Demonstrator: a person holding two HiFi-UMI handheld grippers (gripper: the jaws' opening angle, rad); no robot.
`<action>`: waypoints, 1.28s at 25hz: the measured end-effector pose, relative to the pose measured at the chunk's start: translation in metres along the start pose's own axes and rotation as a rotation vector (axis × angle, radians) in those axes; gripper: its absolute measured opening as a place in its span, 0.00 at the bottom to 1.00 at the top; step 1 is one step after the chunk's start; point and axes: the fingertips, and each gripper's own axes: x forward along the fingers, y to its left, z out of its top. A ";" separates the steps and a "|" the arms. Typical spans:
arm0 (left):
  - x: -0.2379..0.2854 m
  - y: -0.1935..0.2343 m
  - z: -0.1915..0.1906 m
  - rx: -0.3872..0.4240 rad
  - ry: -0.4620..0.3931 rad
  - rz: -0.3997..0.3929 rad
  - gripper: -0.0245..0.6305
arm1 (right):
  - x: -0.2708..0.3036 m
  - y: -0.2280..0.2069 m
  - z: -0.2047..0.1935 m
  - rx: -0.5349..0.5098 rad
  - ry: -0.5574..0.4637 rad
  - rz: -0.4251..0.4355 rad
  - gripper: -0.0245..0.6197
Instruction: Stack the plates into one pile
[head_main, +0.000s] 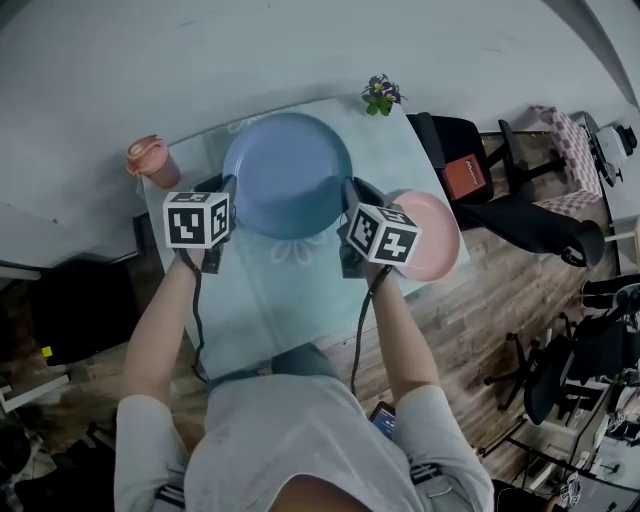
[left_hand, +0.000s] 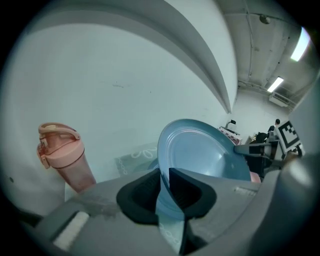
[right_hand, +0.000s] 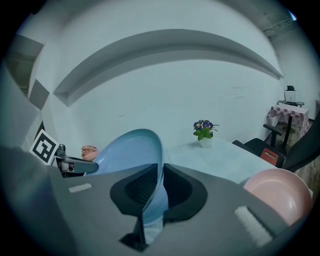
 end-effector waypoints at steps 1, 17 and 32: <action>0.005 0.001 -0.002 -0.006 0.010 0.007 0.14 | 0.006 -0.003 -0.002 -0.002 0.013 0.005 0.10; 0.063 0.021 -0.038 -0.041 0.161 0.073 0.14 | 0.071 -0.036 -0.048 0.026 0.195 0.032 0.11; 0.078 0.042 -0.061 -0.035 0.226 0.094 0.14 | 0.094 -0.031 -0.078 -0.051 0.289 0.009 0.13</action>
